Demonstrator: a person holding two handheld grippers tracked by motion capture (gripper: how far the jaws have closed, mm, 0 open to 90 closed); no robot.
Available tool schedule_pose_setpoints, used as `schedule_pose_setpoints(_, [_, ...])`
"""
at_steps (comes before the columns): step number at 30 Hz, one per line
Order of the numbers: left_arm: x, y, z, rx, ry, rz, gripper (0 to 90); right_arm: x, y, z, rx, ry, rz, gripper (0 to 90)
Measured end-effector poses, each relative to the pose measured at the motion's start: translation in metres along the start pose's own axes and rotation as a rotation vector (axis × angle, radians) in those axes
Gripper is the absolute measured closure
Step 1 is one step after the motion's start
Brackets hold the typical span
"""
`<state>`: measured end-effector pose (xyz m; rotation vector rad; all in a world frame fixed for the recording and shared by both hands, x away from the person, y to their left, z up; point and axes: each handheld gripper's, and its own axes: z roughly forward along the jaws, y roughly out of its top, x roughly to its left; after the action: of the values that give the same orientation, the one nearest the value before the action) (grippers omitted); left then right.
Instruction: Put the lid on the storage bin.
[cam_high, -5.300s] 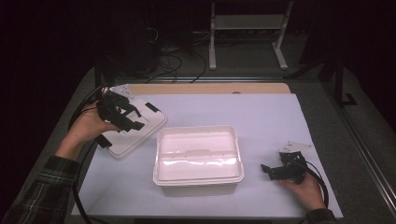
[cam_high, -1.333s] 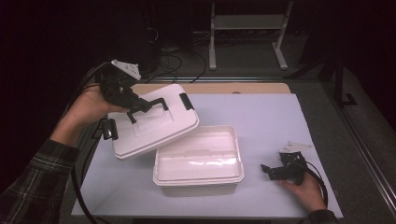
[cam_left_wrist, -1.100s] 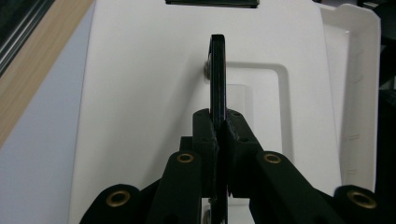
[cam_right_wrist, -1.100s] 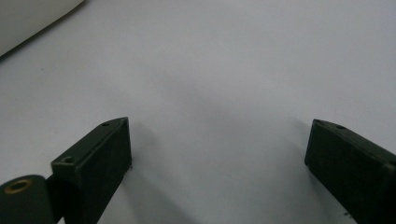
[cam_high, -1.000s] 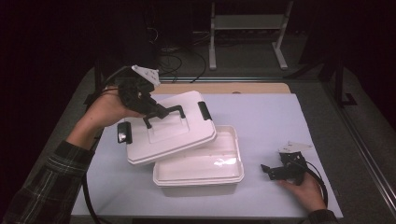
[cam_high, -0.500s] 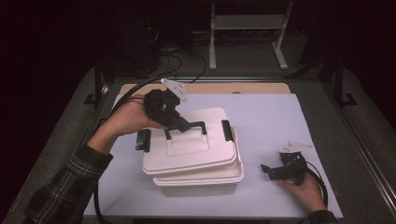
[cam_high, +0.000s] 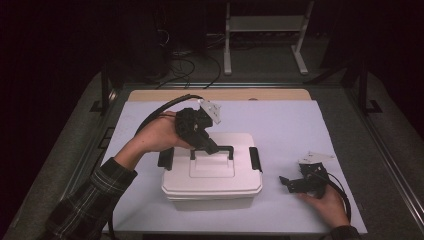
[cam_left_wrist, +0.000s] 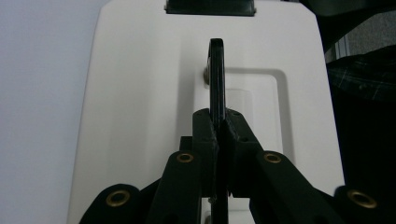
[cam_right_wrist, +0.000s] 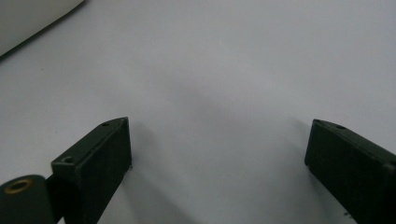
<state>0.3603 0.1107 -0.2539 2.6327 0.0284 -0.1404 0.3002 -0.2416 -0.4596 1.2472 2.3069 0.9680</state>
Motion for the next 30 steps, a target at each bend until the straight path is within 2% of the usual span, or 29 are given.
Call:
schedule_pose_setpoints(5, [-0.001, -0.006, 0.003, -0.001, 0.007, -0.004, 81.8, 0.0, 0.0, 0.0, 0.0, 0.0, 0.0, 6.5])
schedule_pose_setpoints(6, [-0.002, -0.006, 0.002, -0.003, 0.016, -0.008, 78.8, 0.0, 0.0, 0.0, 0.0, 0.0, 0.0, 6.5])
schedule_pose_setpoints(8, [-0.002, -0.007, -0.001, -0.022, 0.035, -0.009, 64.6, 0.0, 0.0, 0.0, 0.0, 0.0, 0.0, 6.5])
schedule_pose_setpoints(10, [-0.003, -0.008, -0.006, -0.033, 0.061, -0.017, 58.0, 0.0, 0.0, 0.0, 0.0, 0.001, 0.001, 6.5])
schedule_pose_setpoints(16, [-0.005, -0.017, -0.014, -0.04, 0.102, -0.038, 39.8, 0.0, 0.0, 0.0, 0.0, 0.001, 0.001, 6.5])
schedule_pose_setpoints(23, [-0.01, -0.04, -0.025, -0.054, 0.139, -0.054, 28.1, 0.0, 0.0, 0.0, 0.0, 0.0, 0.002, 6.5])
schedule_pose_setpoints(30, [-0.016, -0.074, -0.041, -0.066, 0.188, -0.102, 22.2, 0.0, 0.0, 0.0, 0.0, 0.0, 0.001, 6.5])
